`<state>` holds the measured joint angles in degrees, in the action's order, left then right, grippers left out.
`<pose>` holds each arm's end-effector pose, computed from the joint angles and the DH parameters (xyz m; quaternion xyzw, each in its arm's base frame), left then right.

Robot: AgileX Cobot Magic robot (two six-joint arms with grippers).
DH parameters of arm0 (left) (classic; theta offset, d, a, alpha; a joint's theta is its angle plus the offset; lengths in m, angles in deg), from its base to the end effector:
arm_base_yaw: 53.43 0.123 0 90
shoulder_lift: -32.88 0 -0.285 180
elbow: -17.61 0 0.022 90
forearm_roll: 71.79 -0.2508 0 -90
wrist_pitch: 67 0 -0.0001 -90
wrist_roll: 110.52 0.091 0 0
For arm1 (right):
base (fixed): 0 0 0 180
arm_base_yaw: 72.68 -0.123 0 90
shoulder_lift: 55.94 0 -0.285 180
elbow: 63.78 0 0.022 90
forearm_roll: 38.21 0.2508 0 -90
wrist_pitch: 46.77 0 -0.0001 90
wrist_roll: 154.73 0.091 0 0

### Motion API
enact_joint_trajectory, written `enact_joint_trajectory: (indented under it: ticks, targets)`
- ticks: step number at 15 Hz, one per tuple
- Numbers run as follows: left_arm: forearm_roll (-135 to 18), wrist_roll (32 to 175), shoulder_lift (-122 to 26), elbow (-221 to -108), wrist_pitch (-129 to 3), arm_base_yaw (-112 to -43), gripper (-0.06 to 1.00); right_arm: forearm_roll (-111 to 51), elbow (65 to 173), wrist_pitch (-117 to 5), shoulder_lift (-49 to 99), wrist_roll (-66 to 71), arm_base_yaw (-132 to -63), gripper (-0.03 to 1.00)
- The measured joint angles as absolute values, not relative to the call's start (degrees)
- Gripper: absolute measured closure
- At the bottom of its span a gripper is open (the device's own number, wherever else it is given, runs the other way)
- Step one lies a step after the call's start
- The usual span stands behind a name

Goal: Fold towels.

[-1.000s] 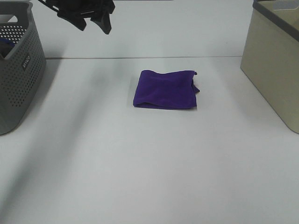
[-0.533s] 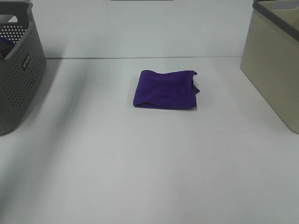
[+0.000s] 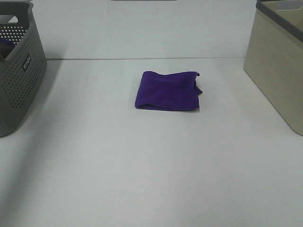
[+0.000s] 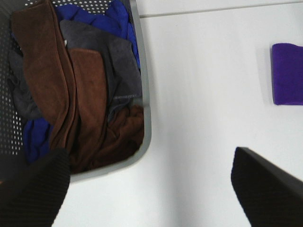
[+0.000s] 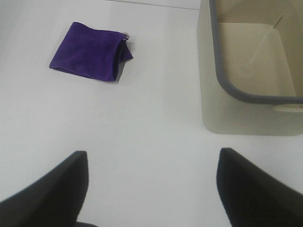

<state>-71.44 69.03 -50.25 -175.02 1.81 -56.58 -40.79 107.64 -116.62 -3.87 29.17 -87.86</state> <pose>0.2538 -0.0145 0.4413 0.0220 0.9374 -0.0140 0.3474 0.0992 0.0229 0.4308 -0.0874 0.9037 0.0472 0.4165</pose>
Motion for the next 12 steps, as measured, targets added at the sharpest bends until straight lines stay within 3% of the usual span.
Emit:
enact_joint_trajectory:
  ticks: [5, 12]
  targets:
    - [-71.4, 69.0, -19.3, -148.3, 1.5, -56.6, 0.09, -40.3, 94.2, -116.8, -28.8, 29.2, -87.9, 0.22]
    - [-71.5, 71.3, 15.7, -123.7, 1.6, -56.6, 0.09, -40.2, 79.6, -116.9, -45.6, 27.3, -87.9, 0.22]
